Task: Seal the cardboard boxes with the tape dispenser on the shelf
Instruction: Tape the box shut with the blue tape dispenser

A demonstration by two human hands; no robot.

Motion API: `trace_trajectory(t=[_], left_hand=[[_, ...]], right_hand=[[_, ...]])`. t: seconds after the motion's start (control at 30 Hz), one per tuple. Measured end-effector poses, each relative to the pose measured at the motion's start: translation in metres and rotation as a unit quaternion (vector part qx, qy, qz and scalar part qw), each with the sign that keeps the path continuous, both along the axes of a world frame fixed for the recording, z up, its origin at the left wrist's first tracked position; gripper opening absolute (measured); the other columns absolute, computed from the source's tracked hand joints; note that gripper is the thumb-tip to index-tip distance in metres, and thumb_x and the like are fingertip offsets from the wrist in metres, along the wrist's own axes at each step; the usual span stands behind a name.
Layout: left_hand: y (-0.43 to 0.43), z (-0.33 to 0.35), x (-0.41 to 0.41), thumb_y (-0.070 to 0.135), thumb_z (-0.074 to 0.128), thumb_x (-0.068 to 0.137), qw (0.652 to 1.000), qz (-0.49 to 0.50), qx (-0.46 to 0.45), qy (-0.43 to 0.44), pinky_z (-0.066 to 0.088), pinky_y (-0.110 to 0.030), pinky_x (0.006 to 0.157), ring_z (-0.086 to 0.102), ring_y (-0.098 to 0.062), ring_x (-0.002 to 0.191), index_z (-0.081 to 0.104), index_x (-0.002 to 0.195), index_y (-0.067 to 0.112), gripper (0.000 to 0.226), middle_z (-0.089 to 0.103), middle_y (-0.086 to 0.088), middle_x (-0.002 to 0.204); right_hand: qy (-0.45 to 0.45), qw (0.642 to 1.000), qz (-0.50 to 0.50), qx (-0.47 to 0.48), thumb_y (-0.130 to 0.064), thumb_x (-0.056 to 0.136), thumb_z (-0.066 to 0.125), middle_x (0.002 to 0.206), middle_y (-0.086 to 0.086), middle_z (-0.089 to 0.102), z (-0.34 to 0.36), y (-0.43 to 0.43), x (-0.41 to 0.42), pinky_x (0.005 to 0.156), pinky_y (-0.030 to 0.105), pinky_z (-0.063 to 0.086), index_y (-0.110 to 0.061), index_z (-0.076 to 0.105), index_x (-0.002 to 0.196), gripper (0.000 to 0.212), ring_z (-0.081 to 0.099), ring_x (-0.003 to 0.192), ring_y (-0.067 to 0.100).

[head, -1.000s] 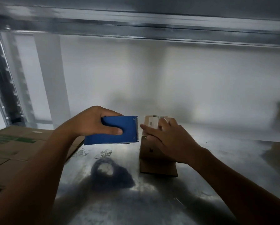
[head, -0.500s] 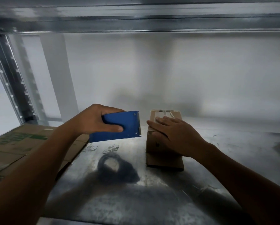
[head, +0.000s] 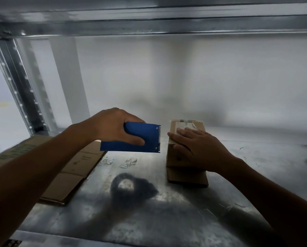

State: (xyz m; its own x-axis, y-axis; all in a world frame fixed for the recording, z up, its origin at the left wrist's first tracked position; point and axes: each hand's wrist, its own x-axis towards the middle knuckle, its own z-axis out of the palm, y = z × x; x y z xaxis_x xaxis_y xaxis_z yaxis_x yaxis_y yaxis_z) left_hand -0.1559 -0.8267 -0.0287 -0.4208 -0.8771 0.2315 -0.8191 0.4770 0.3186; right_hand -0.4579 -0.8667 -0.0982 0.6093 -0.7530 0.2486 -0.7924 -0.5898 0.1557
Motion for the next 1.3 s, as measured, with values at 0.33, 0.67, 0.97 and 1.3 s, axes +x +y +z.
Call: trace_trajectory(t=[0.33, 0.67, 0.97, 1.3], left_hand=[[-0.022, -0.003, -0.025, 0.099, 0.050, 0.056, 0.983, 0.066, -0.105, -0.135, 0.040, -0.022, 0.058, 0.059, 0.005, 0.070, 0.068, 0.106, 0.059, 0.067, 0.066, 0.030, 0.074], [-0.027, -0.017, -0.027, 0.081, 0.058, 0.072, 0.889, 0.121, -0.198, -0.395, 0.038, -0.026, 0.057, 0.053, -0.010, 0.061, 0.065, 0.101, 0.033, 0.057, 0.053, 0.011, 0.069], [-0.014, -0.063, -0.014, 0.087, 0.044, 0.081, 0.932, 0.241, -0.193, -0.192, 0.034, -0.027, 0.059, 0.050, -0.013, 0.068, 0.053, 0.124, 0.044, 0.062, 0.067, 0.011, 0.089], [0.007, -0.081, -0.028, 0.049, 0.056, 0.090, 0.961, 0.239, -0.126, -0.055, 0.041, -0.029, 0.065, 0.055, -0.018, 0.074, 0.042, 0.139, 0.036, 0.053, 0.065, 0.004, 0.095]], right_hand=[[-0.010, 0.999, -0.025, 0.028, -0.068, 0.090, -0.002, 0.166, -0.010, 0.026, 0.000, -0.002, 0.002, 0.122, 0.041, 0.023, -0.050, 0.013, 0.157, 0.071, 0.023, 0.153, 0.019], [-0.041, 0.999, -0.028, 0.014, -0.071, 0.089, -0.003, 0.165, -0.009, 0.030, -0.005, 0.003, 0.003, 0.120, 0.039, 0.023, -0.047, 0.021, 0.157, 0.076, 0.025, 0.153, 0.020], [-0.027, 0.998, -0.045, -0.017, -0.065, 0.095, 0.002, 0.164, -0.008, 0.032, -0.008, 0.001, 0.004, 0.123, 0.037, 0.017, -0.042, 0.019, 0.159, 0.070, 0.026, 0.153, 0.020], [-0.110, 0.993, -0.030, -0.027, -0.065, 0.098, 0.020, 0.159, -0.006, 0.041, -0.011, 0.010, 0.000, 0.118, 0.037, 0.028, -0.027, 0.043, 0.152, 0.070, 0.035, 0.149, 0.019]])
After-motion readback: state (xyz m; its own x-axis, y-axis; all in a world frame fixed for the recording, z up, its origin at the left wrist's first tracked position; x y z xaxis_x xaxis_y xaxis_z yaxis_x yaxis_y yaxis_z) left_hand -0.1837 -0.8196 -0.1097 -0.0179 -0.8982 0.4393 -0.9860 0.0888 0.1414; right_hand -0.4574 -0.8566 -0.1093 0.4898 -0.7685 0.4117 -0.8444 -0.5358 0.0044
